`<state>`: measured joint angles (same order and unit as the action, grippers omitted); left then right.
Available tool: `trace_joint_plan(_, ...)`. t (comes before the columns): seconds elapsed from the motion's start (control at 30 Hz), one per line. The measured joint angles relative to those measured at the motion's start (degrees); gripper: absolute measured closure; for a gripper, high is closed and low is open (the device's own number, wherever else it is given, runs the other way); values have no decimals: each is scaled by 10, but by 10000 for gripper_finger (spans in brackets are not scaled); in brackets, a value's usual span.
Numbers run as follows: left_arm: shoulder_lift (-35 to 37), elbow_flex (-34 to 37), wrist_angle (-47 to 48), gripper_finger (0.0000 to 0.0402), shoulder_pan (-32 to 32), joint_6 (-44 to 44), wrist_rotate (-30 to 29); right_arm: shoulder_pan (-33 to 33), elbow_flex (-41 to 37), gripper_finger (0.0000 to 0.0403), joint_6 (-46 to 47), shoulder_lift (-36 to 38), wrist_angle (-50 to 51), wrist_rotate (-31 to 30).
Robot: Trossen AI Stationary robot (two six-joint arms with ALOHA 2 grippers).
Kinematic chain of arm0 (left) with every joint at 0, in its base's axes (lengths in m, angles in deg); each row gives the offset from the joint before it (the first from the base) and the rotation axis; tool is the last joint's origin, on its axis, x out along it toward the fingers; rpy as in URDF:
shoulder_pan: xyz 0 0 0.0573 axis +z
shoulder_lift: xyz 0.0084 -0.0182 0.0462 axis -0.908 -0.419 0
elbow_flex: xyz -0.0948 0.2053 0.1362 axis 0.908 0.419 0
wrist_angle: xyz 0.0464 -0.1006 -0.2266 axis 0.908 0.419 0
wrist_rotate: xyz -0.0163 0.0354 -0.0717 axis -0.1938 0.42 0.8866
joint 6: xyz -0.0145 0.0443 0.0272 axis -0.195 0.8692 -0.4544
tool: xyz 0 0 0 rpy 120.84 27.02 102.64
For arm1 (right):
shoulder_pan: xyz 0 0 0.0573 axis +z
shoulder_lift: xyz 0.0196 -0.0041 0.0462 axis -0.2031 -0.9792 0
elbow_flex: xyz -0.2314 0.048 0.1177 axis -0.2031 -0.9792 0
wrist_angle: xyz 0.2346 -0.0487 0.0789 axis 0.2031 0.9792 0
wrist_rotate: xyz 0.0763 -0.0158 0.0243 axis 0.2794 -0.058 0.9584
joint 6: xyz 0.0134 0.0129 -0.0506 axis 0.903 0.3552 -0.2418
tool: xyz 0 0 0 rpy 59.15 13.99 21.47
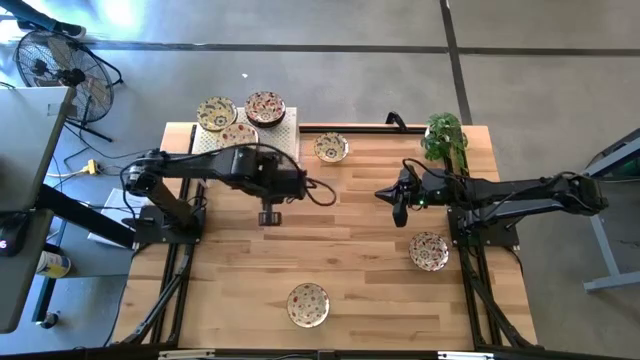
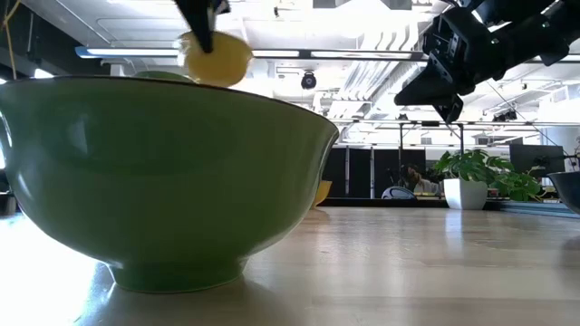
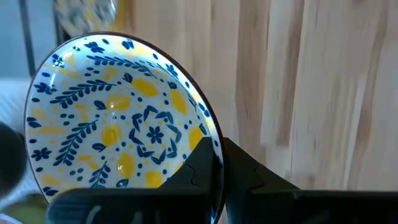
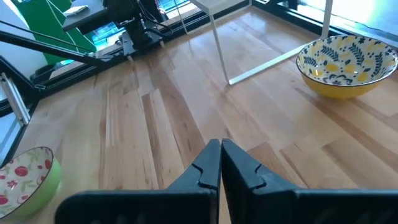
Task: Pick & Place Mini bowls
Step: Stack the yellow patterned bowl on the stacked yellow patterned bowls on the shelf
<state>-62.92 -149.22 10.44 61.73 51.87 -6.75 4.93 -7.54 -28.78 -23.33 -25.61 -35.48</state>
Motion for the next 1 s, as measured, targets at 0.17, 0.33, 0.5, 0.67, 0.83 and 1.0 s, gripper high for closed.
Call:
trace_joint_plan(0.17,20,40,56,396,-18,-5,1,0,0,402,-2,0,0,4)
trace_joint_plan(0.33,67,36,54,396,-17,-51,-12,0,0,402,-9,0,0,4)
trace_joint_plan(0.5,104,8,48,396,43,-126,-62,-13,0,401,-11,0,0,3)
trace_joint_plan(0.67,109,-43,50,396,154,-168,-78,-24,0,402,-20,-1,-7,8)
trace_joint_plan(0.83,112,-67,50,396,287,-159,-92,-23,0,402,-22,-1,-13,8)
trace_joint_plan(1.0,107,-67,51,396,415,-147,-38,-23,0,401,-19,-1,-13,8)
